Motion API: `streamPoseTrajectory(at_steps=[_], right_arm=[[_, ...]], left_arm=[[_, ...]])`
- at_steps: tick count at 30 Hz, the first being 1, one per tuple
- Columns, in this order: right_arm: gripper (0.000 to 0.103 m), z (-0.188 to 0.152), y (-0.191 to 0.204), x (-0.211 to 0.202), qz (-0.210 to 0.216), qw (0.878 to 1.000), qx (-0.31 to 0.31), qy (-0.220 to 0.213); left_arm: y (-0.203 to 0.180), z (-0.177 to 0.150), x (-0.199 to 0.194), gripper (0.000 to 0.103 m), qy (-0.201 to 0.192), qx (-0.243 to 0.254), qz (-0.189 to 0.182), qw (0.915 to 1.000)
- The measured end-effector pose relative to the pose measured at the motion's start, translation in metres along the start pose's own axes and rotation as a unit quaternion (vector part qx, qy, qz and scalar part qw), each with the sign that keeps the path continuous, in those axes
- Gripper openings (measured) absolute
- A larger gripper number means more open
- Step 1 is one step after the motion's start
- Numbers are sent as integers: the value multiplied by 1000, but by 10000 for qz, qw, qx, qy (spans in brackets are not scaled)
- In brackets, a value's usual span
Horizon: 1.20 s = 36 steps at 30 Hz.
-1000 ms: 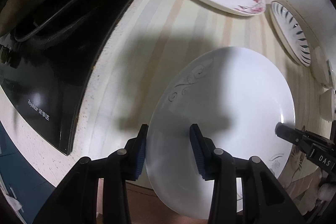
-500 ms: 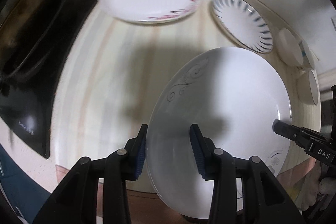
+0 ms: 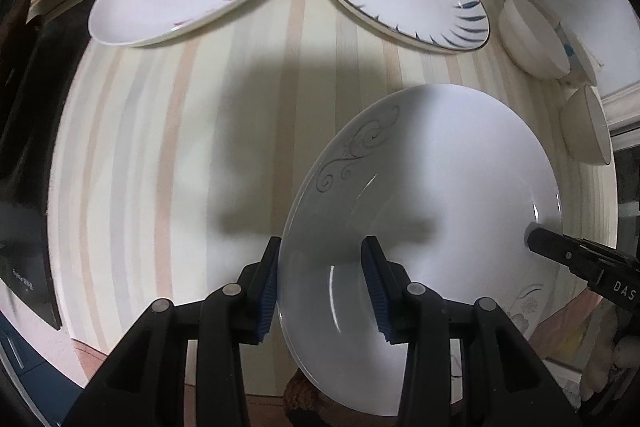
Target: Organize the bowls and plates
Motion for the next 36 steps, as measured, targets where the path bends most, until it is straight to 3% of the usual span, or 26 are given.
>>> streamPoseTrajectory(at_steps=[16,26,32,35,36], right_arm=[[14,-6,-12,16,-193,9994,209,192],[18,-10,-10,18,-314,9985,417,140],[18,5,-10,-24,-512,9962,661,-240],[20,22,12,-50,-504,9958,515,-563],[25,31,26,-56,-472,9958,412,-666]], left_arm=[[1,3,16,37,102,214,166,9996],[1,8,12,37,201,481,-31,9986],[32,28,-41,37,-325,360,58,9988],[58,47,-73,39,-678,4,87,9977],[64,54,-77,42,-742,-147,103,9971]])
Point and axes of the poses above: each gripper's, at about its wrist camera, not at the fingertips, and x roughly the way its jaws point, y to its left, z to its top, the point moved 6 cm from there along x, roughly the way its jaws point, and after that the axes turned 2 degrees about -y, right-handed, at the moved point
